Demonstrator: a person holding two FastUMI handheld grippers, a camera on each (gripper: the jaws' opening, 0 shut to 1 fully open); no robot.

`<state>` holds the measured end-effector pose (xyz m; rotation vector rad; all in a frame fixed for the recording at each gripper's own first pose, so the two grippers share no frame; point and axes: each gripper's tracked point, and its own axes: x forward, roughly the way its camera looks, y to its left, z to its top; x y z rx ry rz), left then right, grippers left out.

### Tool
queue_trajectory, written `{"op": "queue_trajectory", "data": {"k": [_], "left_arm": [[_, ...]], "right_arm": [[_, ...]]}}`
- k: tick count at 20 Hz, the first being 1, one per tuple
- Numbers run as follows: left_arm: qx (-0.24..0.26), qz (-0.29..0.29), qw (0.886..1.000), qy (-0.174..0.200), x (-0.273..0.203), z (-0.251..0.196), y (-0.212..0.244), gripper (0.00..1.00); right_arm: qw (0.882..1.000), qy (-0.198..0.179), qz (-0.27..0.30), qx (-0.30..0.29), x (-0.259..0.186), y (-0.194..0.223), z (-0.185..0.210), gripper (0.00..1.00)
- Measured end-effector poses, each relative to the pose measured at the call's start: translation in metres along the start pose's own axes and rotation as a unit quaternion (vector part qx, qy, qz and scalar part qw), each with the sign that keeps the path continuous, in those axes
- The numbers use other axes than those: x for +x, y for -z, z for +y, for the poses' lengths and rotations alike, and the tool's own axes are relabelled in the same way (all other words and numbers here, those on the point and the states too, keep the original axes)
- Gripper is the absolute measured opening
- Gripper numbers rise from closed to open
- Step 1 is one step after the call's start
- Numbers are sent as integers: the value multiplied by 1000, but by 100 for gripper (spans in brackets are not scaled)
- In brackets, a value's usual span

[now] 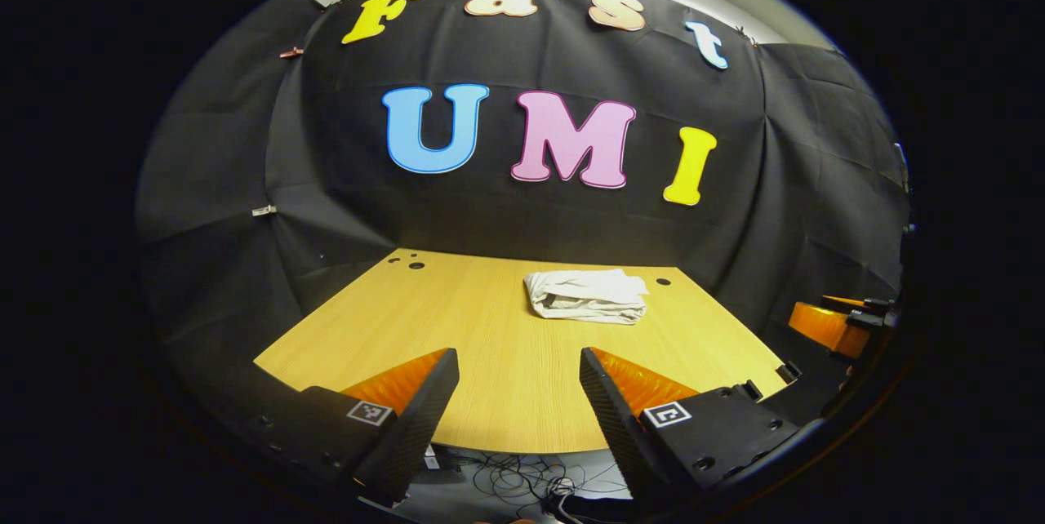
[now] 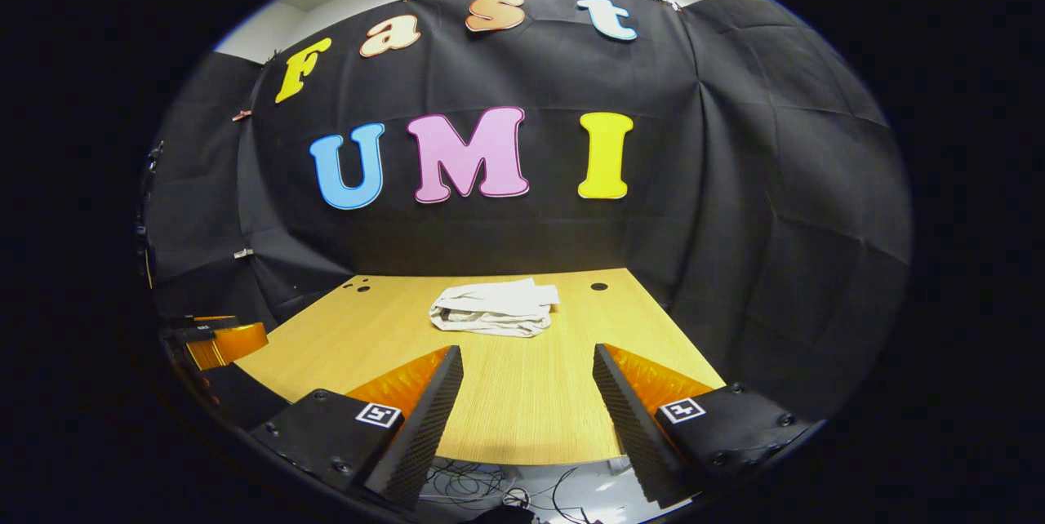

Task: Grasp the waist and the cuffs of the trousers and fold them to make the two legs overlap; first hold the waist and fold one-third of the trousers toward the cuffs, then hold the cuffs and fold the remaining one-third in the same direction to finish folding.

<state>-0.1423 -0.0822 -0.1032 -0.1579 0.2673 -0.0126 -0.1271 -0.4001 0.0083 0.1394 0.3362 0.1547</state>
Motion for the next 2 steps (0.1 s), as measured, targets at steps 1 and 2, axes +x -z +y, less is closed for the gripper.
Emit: {"op": "queue_trajectory", "data": {"k": [1,2], "left_arm": [[-1,2,1000,-2,-1,5,2,96],[-1,5,1000,-4,-2,7,5,96]], "right_arm": [[1000,0,-1,-2,-1,0,1,99],[1000,1,-2,-4,-2,0,1,98]]}}
